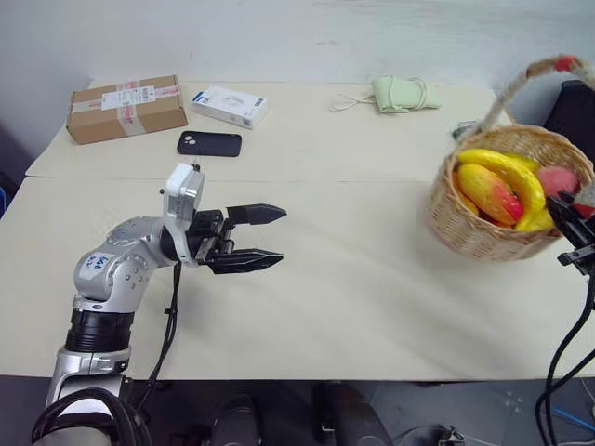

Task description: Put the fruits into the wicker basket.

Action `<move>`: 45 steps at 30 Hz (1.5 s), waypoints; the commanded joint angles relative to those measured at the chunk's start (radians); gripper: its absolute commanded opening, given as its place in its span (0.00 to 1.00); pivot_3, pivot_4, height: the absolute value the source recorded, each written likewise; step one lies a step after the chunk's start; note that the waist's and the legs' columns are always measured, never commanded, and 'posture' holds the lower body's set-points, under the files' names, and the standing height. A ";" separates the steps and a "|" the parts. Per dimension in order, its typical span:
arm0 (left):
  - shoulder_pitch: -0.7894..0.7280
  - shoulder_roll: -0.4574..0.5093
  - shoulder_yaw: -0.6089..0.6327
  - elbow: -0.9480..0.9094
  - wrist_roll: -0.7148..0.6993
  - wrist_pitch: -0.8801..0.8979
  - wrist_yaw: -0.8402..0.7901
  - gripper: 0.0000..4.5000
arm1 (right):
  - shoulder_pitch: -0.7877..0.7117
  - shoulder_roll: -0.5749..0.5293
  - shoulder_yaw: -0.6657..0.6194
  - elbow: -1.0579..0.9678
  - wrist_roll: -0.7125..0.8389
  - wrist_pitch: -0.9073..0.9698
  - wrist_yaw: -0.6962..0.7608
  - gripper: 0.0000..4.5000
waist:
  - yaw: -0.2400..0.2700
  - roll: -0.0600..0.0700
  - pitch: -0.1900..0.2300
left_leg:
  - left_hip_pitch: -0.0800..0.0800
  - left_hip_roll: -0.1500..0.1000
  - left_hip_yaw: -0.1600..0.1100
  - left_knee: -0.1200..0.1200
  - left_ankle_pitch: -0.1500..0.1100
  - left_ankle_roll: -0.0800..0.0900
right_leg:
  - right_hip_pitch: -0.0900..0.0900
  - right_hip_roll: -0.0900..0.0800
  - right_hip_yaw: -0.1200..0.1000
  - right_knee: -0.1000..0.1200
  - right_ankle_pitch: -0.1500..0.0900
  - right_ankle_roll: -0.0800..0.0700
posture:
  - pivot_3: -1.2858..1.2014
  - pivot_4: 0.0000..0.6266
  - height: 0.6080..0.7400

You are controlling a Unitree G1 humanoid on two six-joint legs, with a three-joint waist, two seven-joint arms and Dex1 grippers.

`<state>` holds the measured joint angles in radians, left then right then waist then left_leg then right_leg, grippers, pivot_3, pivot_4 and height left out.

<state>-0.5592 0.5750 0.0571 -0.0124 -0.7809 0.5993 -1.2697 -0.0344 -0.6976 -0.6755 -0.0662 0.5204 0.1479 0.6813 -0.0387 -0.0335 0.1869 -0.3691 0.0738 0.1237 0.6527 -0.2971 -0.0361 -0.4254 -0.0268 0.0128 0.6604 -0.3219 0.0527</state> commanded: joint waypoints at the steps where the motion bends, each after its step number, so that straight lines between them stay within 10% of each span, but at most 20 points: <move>1: -0.052 -0.006 0.013 0.057 0.027 -0.037 -0.003 1.00 | -0.020 -0.014 -0.043 0.095 -0.001 -0.070 0.015 0.04 | 0.002 0.001 0.000 | 0.000 0.000 0.000 0.000 0.001 0.000 | 0.000 0.000 0.000 0.000 0.000 0.000 | 0.52 0.24 1.00; 4: -0.068 -0.019 0.023 0.084 0.054 -0.077 0.012 1.00 | -0.029 -0.022 -0.061 0.171 0.021 -0.075 0.020 0.04 | 0.001 0.002 0.000 | 0.001 -0.001 -0.001 -0.001 0.002 -0.001 | 0.000 0.000 0.000 0.001 0.000 0.000 | 0.52 0.24 1.00; 16: -0.003 0.016 -0.022 0.086 0.174 -0.180 -0.035 1.00 | 0.266 -0.042 -0.259 -0.069 0.153 0.005 0.145 0.99 | 0.011 0.004 -0.001 | 0.000 -0.001 -0.001 -0.002 0.002 -0.001 | 0.000 -0.001 0.000 0.000 0.001 0.001 | 0.52 0.24 1.00; 24: 0.030 0.088 -0.029 0.192 0.282 -0.301 -0.078 1.00 | 0.602 -0.014 -0.415 -0.228 0.137 -0.093 0.390 0.99 | 0.004 0.004 -0.001 | 0.003 -0.001 -0.002 -0.003 0.000 0.003 | 0.004 0.000 -0.002 -0.002 0.002 0.002 | 0.52 0.24 1.00; 30: 0.125 0.119 0.011 0.219 0.314 -0.396 -0.084 1.00 | 0.703 0.060 -0.209 -0.304 0.052 -0.247 0.541 0.99 | 0.002 0.003 -0.001 | 0.013 0.003 -0.004 -0.006 -0.003 0.003 | 0.015 -0.003 -0.004 -0.008 0.002 0.001 | 0.52 0.24 1.00; 45: 0.373 0.126 0.084 0.216 0.467 -0.723 0.106 1.00 | 0.181 0.099 0.421 -0.108 -0.200 -0.341 0.403 0.99 | 0.015 0.003 -0.001 | 0.013 0.007 -0.004 -0.006 -0.004 0.004 | 0.014 -0.004 -0.005 -0.007 0.002 -0.005 | 0.52 0.24 1.00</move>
<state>-0.1808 0.6992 0.1202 0.2125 -0.3211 -0.0968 -1.1868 0.1519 -0.6050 -0.2591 -0.1904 0.3271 -0.1635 1.0966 -0.0238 -0.0308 0.1863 -0.3560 0.0808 0.1200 0.6469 -0.3017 -0.0316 -0.4117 -0.0308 0.0078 0.6528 -0.3202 0.0476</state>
